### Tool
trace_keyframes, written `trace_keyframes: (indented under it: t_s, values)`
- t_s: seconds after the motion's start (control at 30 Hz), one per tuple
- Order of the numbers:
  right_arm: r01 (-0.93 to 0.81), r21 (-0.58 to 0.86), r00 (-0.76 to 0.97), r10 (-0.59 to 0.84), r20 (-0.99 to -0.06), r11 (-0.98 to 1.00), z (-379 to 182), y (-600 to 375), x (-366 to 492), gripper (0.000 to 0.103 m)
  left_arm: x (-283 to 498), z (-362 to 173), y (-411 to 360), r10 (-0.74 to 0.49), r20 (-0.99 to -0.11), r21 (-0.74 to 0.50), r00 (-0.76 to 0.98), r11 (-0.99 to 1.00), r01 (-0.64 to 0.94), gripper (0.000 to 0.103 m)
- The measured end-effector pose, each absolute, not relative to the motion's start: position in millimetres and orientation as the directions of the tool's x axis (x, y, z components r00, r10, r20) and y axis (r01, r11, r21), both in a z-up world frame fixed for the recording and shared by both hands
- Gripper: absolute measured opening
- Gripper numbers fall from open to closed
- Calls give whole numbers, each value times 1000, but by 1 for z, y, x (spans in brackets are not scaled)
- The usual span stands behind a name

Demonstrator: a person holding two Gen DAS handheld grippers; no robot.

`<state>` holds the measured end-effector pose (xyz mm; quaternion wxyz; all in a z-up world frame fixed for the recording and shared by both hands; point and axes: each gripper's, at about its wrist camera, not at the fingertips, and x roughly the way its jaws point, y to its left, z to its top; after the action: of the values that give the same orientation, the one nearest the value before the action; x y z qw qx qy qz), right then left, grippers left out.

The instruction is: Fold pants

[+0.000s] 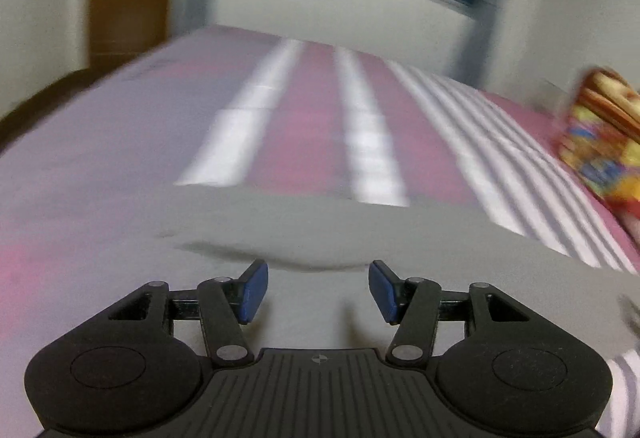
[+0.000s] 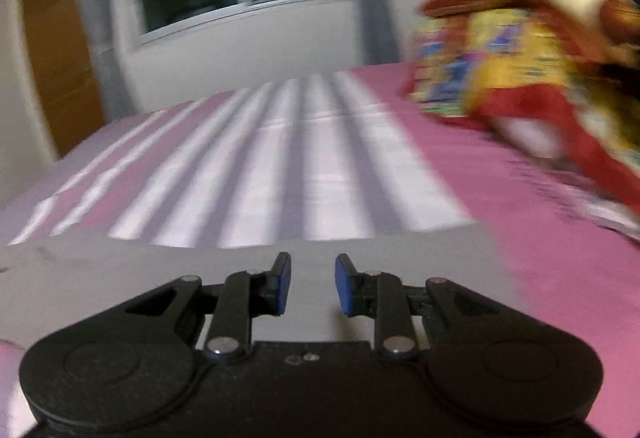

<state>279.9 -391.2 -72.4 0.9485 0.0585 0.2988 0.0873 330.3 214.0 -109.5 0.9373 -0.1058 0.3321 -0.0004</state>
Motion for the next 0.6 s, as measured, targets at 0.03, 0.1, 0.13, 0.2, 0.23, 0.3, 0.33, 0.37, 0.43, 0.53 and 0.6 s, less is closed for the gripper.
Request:
trace_keyframes:
  t_s: [0.03, 0.1, 0.13, 0.2, 0.23, 0.3, 0.33, 0.37, 0.43, 0.53, 0.6]
  values:
    - [-167, 162, 784, 230, -576, 973, -74, -373, 291, 24, 345, -113, 200, -102, -630, -198, 769, 980, -32, 55]
    - [-263, 156, 738, 303, -604, 952, -81, -329, 317, 24, 373, -121, 172, -152, -651, -176, 743, 983, 47, 55]
    - [-308, 158, 713, 338, -615, 938, -84, -307, 325, 24, 384, -124, 164, -157, -659, -160, 735, 985, 66, 55]
    - [-403, 164, 652, 409, -639, 900, -93, -263, 344, 24, 405, -132, 152, -154, -678, -139, 718, 987, 80, 55]
    - [-445, 158, 622, 432, -653, 881, -98, -240, 351, 23, 416, -137, 150, -159, -690, -143, 706, 986, 83, 55]
    - [-505, 150, 575, 461, -676, 850, -112, -199, 368, 22, 437, -151, 151, -140, -725, -131, 674, 989, 64, 55]
    - [-510, 153, 556, 459, -693, 847, -119, -184, 378, 22, 447, -160, 152, -129, -747, -124, 652, 991, 53, 55]
    - [-498, 155, 526, 440, -728, 853, -130, -166, 393, 23, 456, -168, 154, -126, -757, -124, 641, 991, 48, 55]
    - [-458, 136, 530, 393, -752, 878, -142, -145, 415, 23, 470, -174, 161, -123, -758, -142, 641, 990, 23, 55]
    - [-420, 99, 557, 343, -756, 902, -131, -120, 433, 27, 472, -156, 159, -137, -744, -172, 654, 985, 10, 55]
    - [-457, 111, 587, 393, -707, 882, -115, -113, 425, 27, 459, -148, 161, -87, -712, -106, 697, 994, 16, 55]
